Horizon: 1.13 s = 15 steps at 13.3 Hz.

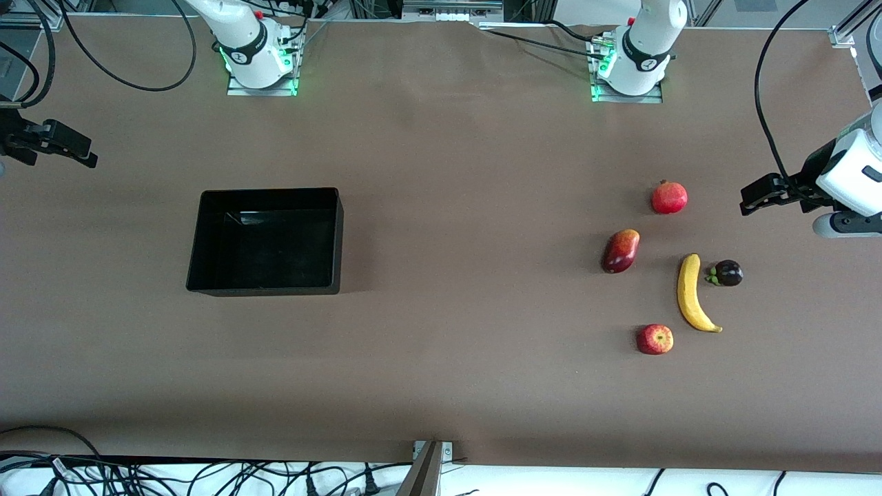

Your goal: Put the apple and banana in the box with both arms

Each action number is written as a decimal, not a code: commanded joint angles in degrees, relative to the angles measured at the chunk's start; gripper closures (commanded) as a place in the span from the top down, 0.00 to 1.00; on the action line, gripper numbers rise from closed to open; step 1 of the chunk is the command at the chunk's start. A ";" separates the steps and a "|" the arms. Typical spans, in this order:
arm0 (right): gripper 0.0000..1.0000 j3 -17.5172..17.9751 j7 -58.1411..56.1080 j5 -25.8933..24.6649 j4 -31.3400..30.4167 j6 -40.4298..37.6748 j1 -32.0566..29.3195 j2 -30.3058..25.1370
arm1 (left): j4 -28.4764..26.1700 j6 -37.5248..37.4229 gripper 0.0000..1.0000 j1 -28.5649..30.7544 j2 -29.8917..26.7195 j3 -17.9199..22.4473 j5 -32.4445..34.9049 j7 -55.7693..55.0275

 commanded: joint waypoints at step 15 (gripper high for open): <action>1.00 0.54 0.01 0.90 -0.30 -2.41 -1.11 -0.40 | 2.49 -0.47 1.00 -0.16 1.07 -0.23 -1.60 0.20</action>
